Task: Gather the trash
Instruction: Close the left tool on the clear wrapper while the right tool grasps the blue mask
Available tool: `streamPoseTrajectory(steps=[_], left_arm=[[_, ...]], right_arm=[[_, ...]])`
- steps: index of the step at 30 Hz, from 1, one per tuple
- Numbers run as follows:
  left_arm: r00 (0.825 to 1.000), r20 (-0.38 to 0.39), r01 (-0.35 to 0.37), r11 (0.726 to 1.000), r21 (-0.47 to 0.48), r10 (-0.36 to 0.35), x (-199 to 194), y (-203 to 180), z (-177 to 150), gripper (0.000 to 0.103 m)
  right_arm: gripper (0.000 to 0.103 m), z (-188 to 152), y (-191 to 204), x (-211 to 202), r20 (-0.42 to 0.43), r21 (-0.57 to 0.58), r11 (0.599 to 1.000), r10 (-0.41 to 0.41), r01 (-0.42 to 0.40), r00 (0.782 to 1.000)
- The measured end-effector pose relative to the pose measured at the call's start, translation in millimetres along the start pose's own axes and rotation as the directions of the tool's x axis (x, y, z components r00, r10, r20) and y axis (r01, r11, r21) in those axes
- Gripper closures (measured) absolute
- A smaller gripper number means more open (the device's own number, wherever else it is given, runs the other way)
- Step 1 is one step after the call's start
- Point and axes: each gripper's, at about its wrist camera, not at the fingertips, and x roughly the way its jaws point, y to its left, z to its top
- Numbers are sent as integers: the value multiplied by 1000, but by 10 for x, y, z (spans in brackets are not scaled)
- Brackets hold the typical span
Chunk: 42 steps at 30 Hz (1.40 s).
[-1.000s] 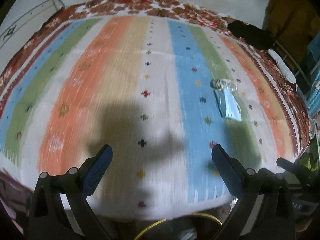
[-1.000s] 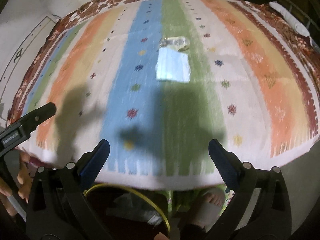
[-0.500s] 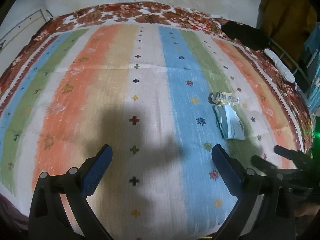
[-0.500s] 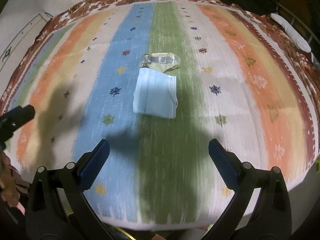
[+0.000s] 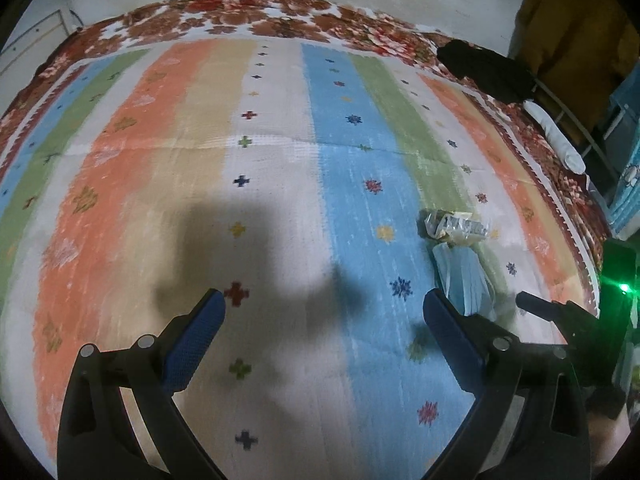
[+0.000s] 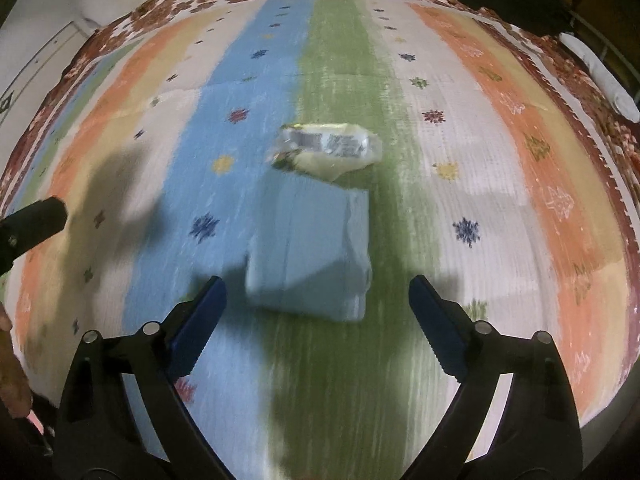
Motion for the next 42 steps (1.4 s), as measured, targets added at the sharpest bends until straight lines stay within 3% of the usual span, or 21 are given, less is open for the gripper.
streamPoseTrajectory(steps=[4, 9, 11, 14, 22, 29, 33, 36, 37, 39, 42], left_arm=[[1000, -2, 30, 1000, 0, -30, 126, -34, 110, 7], [999, -2, 43, 999, 16, -43, 311, -165, 152, 7], [999, -3, 46, 998, 32, -46, 384, -245, 187, 7], [999, 1, 54, 997, 49, -54, 467, -347, 259, 7], [997, -15, 83, 990, 117, -82, 770, -654, 375, 7], [988, -31, 154, 974, 167, -151, 1021, -933, 470, 8], [987, -38, 158, 968, 193, -154, 1176, -1014, 465, 27], [974, -58, 228, 956, 182, -221, 1230, -1049, 470, 56], [973, -53, 230, 954, 193, -224, 1228, -1075, 459, 71], [977, -64, 215, 954, 209, -206, 1248, -1116, 427, 88], [984, -38, 178, 954, 242, -174, 1172, -1158, 409, 91]], right_arm=[[33, 77, -139, 195, -31, 94, 995, 35, -32, 999], [51, 117, -158, 263, -13, 50, 999, 9, -8, 1000], [67, 116, -216, 270, -8, 59, 998, 11, -10, 1000], [78, 121, -353, 247, -11, 95, 994, 45, -44, 999], [85, 26, -661, 176, -44, 138, 989, 56, -49, 997], [86, -17, -971, 112, -53, 171, 984, -43, 52, 998], [86, -24, -1038, 138, -49, 157, 985, -63, 70, 997], [86, -24, -1041, 144, -52, 151, 986, -67, 74, 996], [86, -23, -1027, 145, -53, 139, 987, -72, 79, 996], [85, -16, -1002, 140, -55, 120, 989, -75, 81, 996], [86, -11, -984, 125, -57, 103, 992, -70, 76, 996]])
